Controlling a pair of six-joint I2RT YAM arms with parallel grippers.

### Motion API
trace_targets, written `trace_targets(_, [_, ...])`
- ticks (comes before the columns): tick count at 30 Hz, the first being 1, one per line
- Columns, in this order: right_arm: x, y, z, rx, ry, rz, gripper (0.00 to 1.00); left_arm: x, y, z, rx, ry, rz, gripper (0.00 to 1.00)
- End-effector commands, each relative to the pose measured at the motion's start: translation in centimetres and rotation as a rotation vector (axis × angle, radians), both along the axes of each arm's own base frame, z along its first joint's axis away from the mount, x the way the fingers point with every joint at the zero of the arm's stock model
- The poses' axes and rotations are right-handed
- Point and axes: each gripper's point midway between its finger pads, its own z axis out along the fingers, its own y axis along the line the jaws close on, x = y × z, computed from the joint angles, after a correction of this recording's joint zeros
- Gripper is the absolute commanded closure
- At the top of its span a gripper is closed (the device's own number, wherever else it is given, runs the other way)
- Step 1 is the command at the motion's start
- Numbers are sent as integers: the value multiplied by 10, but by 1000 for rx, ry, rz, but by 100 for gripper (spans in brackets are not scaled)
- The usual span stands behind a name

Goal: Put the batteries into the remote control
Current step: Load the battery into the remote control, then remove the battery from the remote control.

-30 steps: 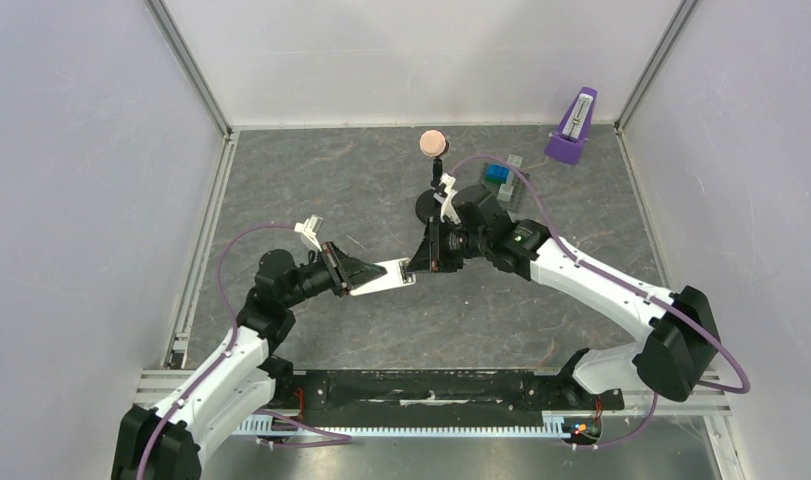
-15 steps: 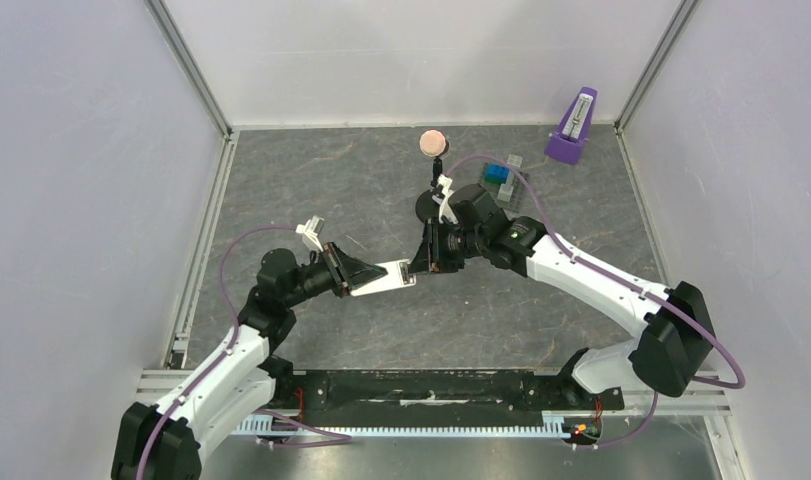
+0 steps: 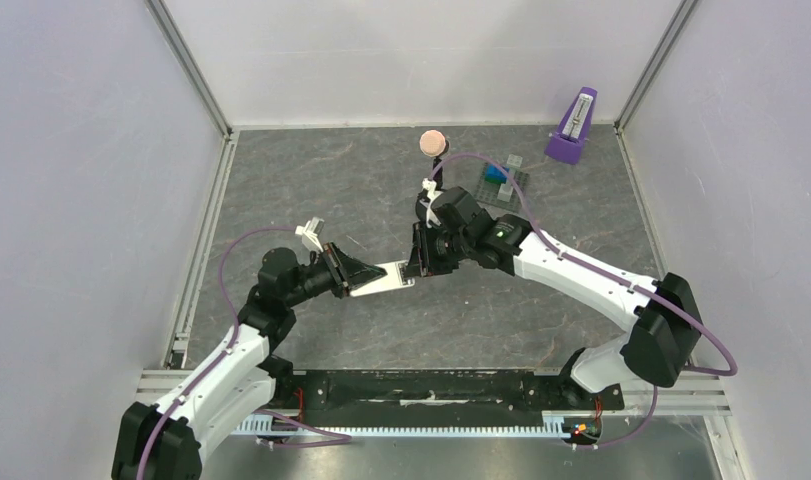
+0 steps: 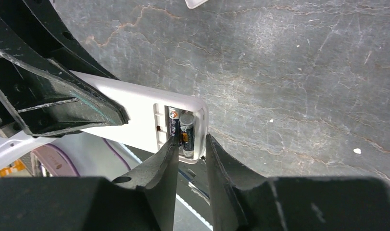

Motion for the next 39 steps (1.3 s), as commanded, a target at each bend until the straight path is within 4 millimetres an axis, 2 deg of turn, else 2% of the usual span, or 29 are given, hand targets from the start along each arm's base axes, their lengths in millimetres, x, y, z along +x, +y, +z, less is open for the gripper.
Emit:
trace_targets(1, [12,6,16,-8,-101,-1,72,4,-2,24,0,-91,-16,98])
trace_targets(9, [16,5,8,-33,-150,-11,78,5,4,6,118,-47,-7,98])
trace_targets(14, [15,6,-3,-12,-154,-18,76,7,13,-18,241,21,9,98])
trace_targets(18, [16,2,-26,-15,-151,-47,72,13,20,-37,353,70,18,98])
trace_targets(22, [16,-12,-62,-79,-130,-97,70,23,28,-55,490,130,22,98])
trace_targets(26, [15,-25,-88,-123,-120,-149,69,33,34,-67,677,167,20,98])
trace_targets(30, [14,-30,-104,-149,-107,-180,69,41,24,-64,834,133,11,98])
trace_targets(34, [13,-32,-115,-153,-85,-210,69,40,16,-70,1027,111,-6,98])
trace_targets(39, [13,-31,-123,-143,-59,-237,68,40,20,-73,1155,95,19,98])
